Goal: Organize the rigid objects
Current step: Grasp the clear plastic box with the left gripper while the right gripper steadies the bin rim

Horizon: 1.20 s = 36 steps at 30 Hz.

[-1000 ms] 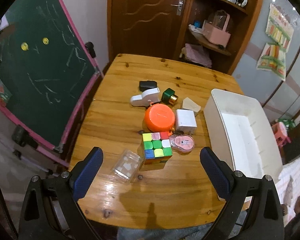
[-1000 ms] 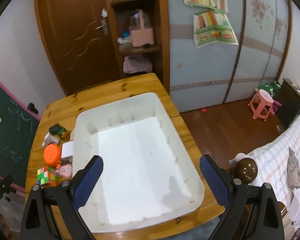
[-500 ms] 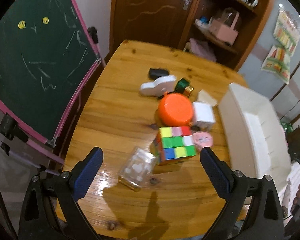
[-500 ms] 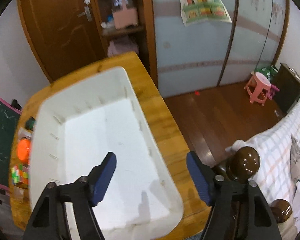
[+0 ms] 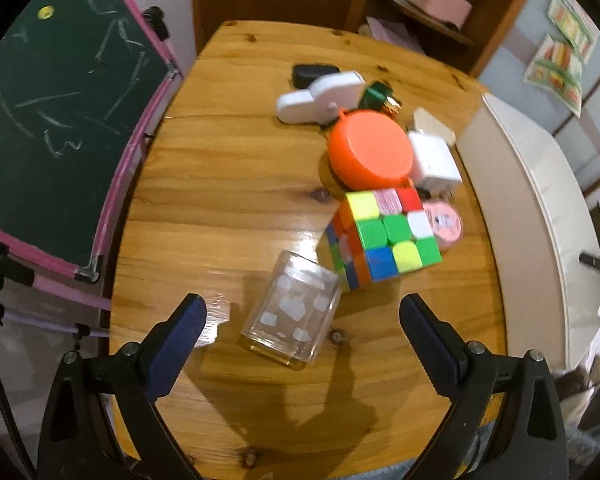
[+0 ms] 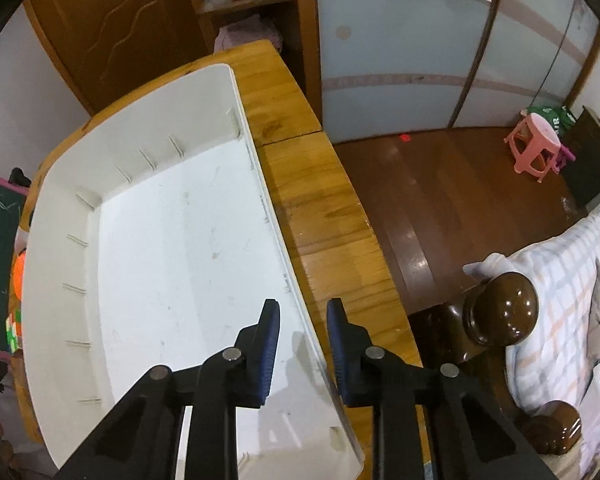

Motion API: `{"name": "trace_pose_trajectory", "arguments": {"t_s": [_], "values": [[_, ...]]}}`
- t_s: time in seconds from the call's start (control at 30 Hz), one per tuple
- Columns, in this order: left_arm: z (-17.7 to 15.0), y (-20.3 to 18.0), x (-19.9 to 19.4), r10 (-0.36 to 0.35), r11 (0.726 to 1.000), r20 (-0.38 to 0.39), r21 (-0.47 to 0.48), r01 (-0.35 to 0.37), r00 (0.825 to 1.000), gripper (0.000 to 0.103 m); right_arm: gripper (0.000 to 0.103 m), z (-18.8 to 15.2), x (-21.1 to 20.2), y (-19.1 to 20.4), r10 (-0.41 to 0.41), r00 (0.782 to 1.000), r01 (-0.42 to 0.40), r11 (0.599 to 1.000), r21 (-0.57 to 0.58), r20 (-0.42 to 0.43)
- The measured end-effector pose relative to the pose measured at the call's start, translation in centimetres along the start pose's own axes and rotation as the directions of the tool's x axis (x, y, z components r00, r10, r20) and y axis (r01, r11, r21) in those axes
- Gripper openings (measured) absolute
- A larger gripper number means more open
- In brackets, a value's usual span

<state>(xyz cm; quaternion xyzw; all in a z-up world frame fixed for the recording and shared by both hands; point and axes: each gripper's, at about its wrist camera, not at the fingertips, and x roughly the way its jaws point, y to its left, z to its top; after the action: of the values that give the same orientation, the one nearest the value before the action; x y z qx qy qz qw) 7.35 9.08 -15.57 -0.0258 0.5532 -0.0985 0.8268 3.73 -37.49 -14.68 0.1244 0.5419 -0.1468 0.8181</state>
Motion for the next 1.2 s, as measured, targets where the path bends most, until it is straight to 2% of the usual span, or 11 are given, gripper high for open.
{"name": "trace_pose_trajectory", "arguments": {"t_s": [0.13,0.27,0.4,0.5,0.57,0.87,1.13,1.2], "values": [[0.0,-0.3,1.0,0.01,0.999,-0.031,0.044,-0.009,0.999,0.096,0.016,0.3,0.7,0.2,-0.009,1.0,0.009,1.0,-0.005,0.0],[0.3,0.1,2.0,0.008,0.998,-0.07,0.068,-0.003,0.997,0.082,0.013,0.6,1.1,-0.4,0.026,1.0,-0.025,0.999,0.019,-0.011],[0.6,0.3,3.2,0.047,0.99,-0.11,0.138,-0.031,0.993,0.067,0.013,0.7,1.1,-0.3,0.025,1.0,-0.025,1.0,0.019,-0.017],[0.6,0.5,3.9,0.048,0.987,-0.141,0.157,-0.026,0.989,0.057,0.013,0.7,1.2,-0.4,0.026,1.0,-0.025,0.999,0.024,-0.019],[0.7,0.8,4.4,0.042,0.987,-0.16,0.163,-0.016,0.986,0.056,0.013,0.7,1.2,-0.4,0.024,1.0,-0.023,0.999,0.027,-0.02],[0.9,0.5,4.9,0.072,0.978,-0.148,0.207,-0.04,0.986,0.053,0.014,0.7,1.2,-0.3,0.018,1.0,-0.017,0.999,0.038,-0.024],[0.3,-1.1,3.6,0.169,0.963,-0.111,0.231,-0.14,0.979,0.053,0.014,0.7,1.2,-0.3,0.015,1.0,-0.014,0.999,0.035,-0.023],[0.1,-1.7,2.5,0.171,0.962,-0.094,0.231,-0.146,0.981,0.053,0.014,0.6,1.2,-0.2,0.025,0.999,-0.024,0.999,0.035,-0.028]]}}
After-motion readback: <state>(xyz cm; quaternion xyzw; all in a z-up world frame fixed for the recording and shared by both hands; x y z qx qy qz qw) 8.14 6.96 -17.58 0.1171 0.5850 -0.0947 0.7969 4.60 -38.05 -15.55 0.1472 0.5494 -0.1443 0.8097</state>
